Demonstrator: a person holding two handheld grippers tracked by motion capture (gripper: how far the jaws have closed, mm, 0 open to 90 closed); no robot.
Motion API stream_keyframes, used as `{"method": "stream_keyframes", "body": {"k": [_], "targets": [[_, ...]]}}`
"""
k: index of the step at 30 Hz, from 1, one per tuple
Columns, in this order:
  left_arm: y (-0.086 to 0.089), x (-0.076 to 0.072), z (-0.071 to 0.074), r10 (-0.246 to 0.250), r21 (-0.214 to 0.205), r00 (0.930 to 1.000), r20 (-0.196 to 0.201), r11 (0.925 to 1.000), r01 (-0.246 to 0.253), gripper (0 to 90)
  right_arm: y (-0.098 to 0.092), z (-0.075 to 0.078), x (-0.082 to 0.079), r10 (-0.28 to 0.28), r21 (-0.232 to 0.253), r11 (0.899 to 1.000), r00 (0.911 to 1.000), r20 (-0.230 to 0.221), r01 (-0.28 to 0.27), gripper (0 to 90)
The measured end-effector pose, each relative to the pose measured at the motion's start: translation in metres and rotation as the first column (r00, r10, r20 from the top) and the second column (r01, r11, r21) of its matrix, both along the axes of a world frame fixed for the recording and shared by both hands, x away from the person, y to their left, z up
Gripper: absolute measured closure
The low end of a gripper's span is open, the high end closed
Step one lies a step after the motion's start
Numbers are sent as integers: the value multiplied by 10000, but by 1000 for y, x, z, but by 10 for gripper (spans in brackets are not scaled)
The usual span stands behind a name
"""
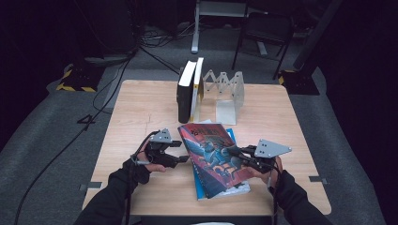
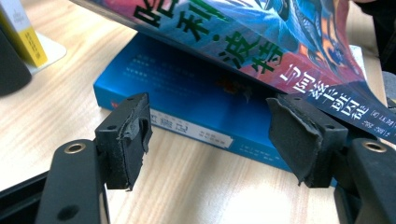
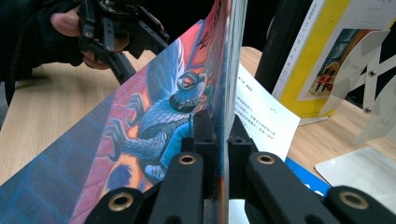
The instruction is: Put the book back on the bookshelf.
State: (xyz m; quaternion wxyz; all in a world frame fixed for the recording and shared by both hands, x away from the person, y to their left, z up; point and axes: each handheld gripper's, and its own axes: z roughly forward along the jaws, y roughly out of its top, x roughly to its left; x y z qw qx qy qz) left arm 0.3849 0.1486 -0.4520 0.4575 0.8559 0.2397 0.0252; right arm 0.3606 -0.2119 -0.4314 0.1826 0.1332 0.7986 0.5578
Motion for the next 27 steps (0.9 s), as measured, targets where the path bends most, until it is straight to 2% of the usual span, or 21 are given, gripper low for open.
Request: {"method": "stream_keyframes", "body": {"k": [3,4,6,7,9,11,14,17,19,20,21,26,27], "targets": [[-2,-7,0,-721,-149,9972,-223,9973,718,303,0,0,0,4,-15,10000,10000,0,-4,864],[-4,-9,1,-806,-213,9965,-239,9966,801,296,1,0,0,-2,-15,10000,10000,9,2,864],[-8,-10,0,-723,-375,9966,-387,9968,708,273,1,0,0,5,-23,10000,10000,13,-5,863],[-11,-9,0,-601,-588,9965,-589,9967,566,259,1,0,0,1,-28,10000,10000,16,-1,863],[-13,-8,0,-531,-665,9962,-687,9966,485,245,2,0,0,12,-58,10000,10000,34,-11,863],[-18,-4,-1,-257,-998,9947,-1000,9949,156,234,3,1,-1,44,-82,10000,9999,115,-44,863],[-24,0,0,34,-864,9943,-1068,9962,-127,192,4,1,-1,68,-107,9999,9998,178,-66,863],[-28,2,1,325,-838,9953,-917,9957,-403,197,4,1,-1,105,-76,9999,9997,222,-103,862],[-29,3,6,763,-1000,9946,-710,9915,-832,227,3,3,-2,114,-25,9999,9995,285,-113,862],[-29,3,6,763,-1000,9946,-710,9915,-832,251,2,4,-2,113,34,9999,9995,304,-114,861],[-29,4,11,985,-1136,9939,-494,9881,-1036,274,1,5,-2,125,62,9999,9995,307,-127,860],[-27,1,32,1430,-1473,9882,540,9800,-1338,380,-1,13,-3,63,333,9994,9984,553,-82,856],[-27,1,32,1430,-1473,9882,540,9800,-1338,407,-2,14,-3,53,400,9992,9982,604,-77,856]]}}
